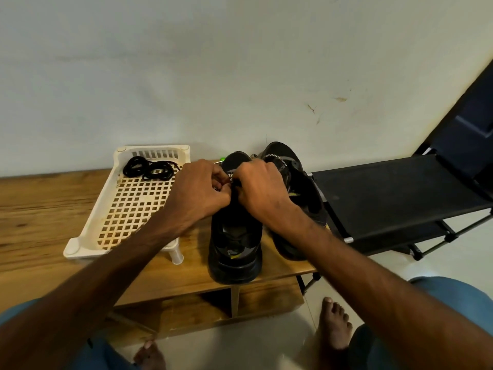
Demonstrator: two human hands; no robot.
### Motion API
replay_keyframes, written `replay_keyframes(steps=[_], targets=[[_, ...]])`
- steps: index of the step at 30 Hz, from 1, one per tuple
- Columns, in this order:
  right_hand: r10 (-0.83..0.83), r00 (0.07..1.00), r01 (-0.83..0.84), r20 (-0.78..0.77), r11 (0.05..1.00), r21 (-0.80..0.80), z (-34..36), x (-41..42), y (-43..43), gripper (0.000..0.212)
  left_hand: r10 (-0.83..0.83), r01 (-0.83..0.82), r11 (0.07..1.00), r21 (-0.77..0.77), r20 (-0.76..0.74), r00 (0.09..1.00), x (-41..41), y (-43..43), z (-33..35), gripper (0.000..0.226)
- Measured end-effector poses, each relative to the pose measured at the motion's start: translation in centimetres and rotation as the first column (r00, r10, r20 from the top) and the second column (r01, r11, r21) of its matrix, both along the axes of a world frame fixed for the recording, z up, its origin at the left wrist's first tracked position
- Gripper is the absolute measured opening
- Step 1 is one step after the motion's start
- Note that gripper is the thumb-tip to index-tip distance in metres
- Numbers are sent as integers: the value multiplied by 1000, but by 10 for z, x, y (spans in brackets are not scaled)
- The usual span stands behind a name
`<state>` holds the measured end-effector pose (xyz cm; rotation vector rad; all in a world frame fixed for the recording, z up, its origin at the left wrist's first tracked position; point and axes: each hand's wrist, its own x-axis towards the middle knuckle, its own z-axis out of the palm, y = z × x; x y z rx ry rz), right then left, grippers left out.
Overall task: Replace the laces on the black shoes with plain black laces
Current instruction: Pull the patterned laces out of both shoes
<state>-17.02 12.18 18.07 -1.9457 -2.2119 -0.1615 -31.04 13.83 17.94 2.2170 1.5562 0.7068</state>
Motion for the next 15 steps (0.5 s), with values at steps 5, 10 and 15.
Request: replay_keyframes(steps=[5, 10, 15], targets=[[-48, 941, 29, -335, 998, -63, 9, 12, -1, 12, 24, -24, 1000, -1, 19, 1000, -2, 1, -1, 7], [-101, 671, 301, -735, 943, 145, 37, 62, 1, 2, 43, -43, 999, 26, 10, 999, 1, 0, 1, 8], [-100, 797, 215, -595, 968, 126, 22, 59, -14, 30, 24, -22, 996, 83, -19, 1000, 7, -5, -1, 6]])
